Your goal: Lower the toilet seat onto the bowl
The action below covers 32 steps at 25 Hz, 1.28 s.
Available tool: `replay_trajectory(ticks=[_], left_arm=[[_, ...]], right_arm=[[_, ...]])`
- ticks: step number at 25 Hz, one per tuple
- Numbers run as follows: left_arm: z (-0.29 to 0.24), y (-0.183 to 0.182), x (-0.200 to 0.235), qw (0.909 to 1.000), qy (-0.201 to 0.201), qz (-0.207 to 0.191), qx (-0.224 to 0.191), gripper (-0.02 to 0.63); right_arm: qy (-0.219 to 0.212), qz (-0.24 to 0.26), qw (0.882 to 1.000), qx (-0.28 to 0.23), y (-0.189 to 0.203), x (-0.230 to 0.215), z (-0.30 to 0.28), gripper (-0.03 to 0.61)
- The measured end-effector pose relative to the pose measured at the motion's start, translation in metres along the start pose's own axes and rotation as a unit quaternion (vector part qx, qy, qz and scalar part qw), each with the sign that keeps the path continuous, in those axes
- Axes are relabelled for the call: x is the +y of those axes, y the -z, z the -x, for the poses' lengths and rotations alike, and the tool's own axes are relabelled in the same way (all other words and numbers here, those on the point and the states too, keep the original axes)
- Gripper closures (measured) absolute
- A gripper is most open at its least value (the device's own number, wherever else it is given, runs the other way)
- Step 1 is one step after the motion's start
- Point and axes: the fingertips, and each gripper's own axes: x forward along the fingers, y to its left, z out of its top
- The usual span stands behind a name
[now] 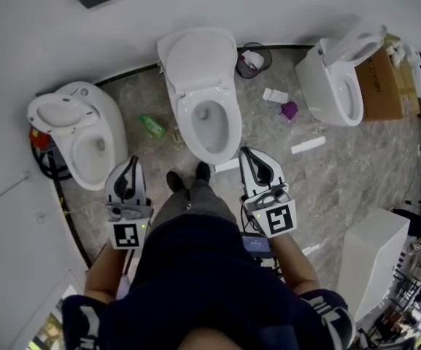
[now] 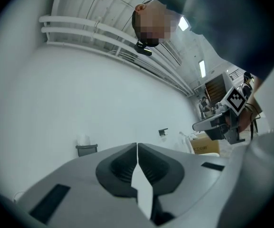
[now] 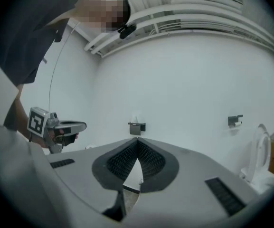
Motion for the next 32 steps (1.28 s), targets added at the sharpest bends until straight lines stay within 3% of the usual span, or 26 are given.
replay_trajectory(ticks=[4,11,32], left_arm=[[0.005,-0.012,0.014,0.9998,-0.018,0.008,-0.007,0.587],[0.006,-0.022,0.028,0.9993,-0.033,0.008,-0.016,0.588],[0.012,-0.026,0.052,0.9977,-0.063,0.019,-0.016,0.586]], right_arm=[[0.001,0.002,1.0,-0.007,-0.017,-0.002,-0.002,0.558],[0.009,0.07,0.998,-0.002,-0.027,0.002,-0.018,0.558],[0.004,0.105,0.994,0.004,-0.049,0.006,-0.04,0.558]])
